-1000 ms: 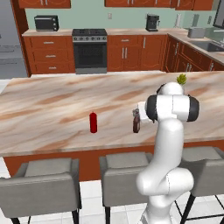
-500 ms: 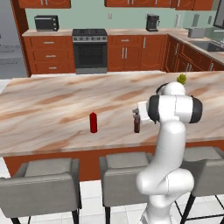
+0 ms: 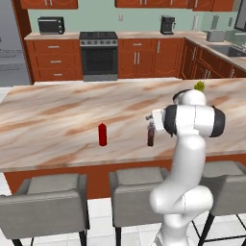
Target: The dining table condiment station is running low on ketchup. Refill the condiment station by opening the cabinet and taking the ketchup from the cabinet and placing it on the dining table.
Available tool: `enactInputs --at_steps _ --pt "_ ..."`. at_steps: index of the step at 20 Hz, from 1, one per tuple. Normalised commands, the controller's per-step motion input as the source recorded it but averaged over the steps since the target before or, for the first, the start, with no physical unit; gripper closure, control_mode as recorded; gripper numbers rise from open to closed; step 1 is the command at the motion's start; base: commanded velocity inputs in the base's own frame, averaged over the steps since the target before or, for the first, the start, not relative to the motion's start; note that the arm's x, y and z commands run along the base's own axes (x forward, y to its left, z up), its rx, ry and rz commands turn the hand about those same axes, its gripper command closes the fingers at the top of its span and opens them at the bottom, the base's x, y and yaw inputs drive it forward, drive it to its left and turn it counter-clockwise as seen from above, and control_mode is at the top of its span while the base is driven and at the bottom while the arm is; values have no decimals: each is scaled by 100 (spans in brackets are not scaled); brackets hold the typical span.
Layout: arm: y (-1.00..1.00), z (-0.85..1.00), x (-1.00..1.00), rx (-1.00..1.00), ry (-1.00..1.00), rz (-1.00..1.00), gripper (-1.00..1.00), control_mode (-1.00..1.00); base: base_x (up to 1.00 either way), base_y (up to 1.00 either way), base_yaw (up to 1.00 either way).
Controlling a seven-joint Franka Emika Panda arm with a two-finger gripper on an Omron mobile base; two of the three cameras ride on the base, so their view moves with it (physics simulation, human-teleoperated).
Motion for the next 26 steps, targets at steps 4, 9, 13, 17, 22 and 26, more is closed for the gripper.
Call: enactInputs --at_steps 4,9,13,17,22,26 --pt "-1 44 -27 -2 0 0 -100 -100 0 0 0" --pt "0 50 -48 0 0 0 -100 -100 0 0 0" --pt "0 50 -61 0 0 -1 -100 -100 0 0 0" --pt "0 53 -69 0 3 -5 -100 -100 0 0 0" --pt "0 60 -71 -5 6 -7 -100 -100 0 0 0" --pt "5 59 -80 -12 4 -10 -100 -100 0 0 0"
